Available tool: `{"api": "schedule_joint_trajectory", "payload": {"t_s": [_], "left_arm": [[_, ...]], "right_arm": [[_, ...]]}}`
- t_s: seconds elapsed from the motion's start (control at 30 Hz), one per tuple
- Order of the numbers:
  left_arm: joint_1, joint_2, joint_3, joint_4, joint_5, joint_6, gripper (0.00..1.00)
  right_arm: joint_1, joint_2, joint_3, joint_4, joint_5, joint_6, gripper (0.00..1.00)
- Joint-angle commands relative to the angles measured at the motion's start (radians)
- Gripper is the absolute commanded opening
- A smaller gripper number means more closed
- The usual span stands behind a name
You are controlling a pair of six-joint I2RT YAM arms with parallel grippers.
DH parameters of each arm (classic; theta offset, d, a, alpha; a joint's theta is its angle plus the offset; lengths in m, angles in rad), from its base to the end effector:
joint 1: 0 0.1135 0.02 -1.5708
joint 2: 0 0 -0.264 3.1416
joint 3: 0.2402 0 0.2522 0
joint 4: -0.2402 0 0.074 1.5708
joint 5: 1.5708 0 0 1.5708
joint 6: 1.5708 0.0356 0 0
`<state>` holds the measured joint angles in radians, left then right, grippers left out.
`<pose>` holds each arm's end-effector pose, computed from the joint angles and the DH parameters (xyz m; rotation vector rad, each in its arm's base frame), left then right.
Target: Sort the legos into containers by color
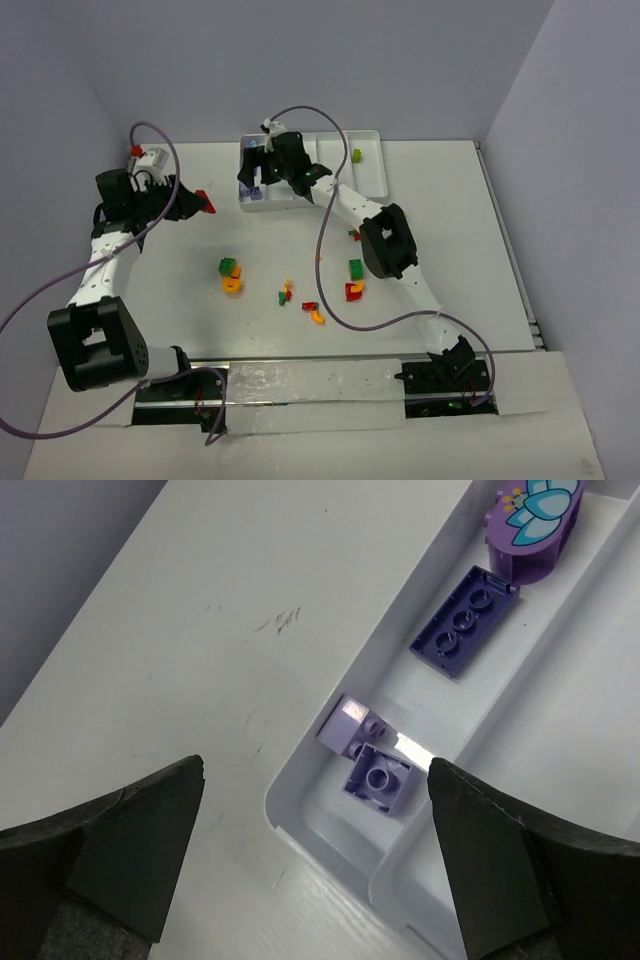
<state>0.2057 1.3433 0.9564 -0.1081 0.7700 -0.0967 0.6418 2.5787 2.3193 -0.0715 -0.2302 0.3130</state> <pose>0.2963 0.0365 0.2865 0.1707 1.9802 -0.7189 0.4743 0.3646 0.2142 -0.4856 1.9281 0.8534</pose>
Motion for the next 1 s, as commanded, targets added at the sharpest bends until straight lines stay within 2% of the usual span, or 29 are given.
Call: {"api": "schedule_joint_trajectory", "payload": {"t_s": [0.0, 0.2, 0.33, 0.5, 0.57, 0.73, 0.97], "left_arm": [[-0.108, 0.055, 0.132, 0.061, -0.212, -0.037, 0.00], [-0.299, 0.240, 0.300, 0.144, -0.414, -0.073, 0.00], [-0.371, 0.435, 0.473, 0.231, -0.497, -0.084, 0.00], [-0.448, 0.684, 0.693, 0.317, -0.564, -0.108, 0.00], [-0.461, 0.804, 0.805, 0.332, -0.598, -0.122, 0.00], [-0.478, 0.995, 1.022, 0.315, -0.653, -0.136, 0.00], [-0.482, 1.163, 1.171, 0.356, -0.764, -0.077, 0.03]], "right_arm": [[-0.064, -0.252, -0.106, 0.034, -0.039, 0.035, 1.00], [-0.272, -0.552, -0.391, 0.004, -0.107, 0.036, 1.00], [-0.428, -0.682, -0.566, -0.061, -0.133, -0.007, 1.00], [-0.543, -0.878, -0.788, -0.054, -0.146, -0.033, 1.00], [-0.565, -0.929, -0.853, -0.048, -0.130, -0.050, 1.00], [-0.589, -1.008, -0.964, -0.047, -0.111, -0.092, 1.00], [-0.596, -1.000, -0.996, -0.060, -0.117, -0.104, 1.00]]}}
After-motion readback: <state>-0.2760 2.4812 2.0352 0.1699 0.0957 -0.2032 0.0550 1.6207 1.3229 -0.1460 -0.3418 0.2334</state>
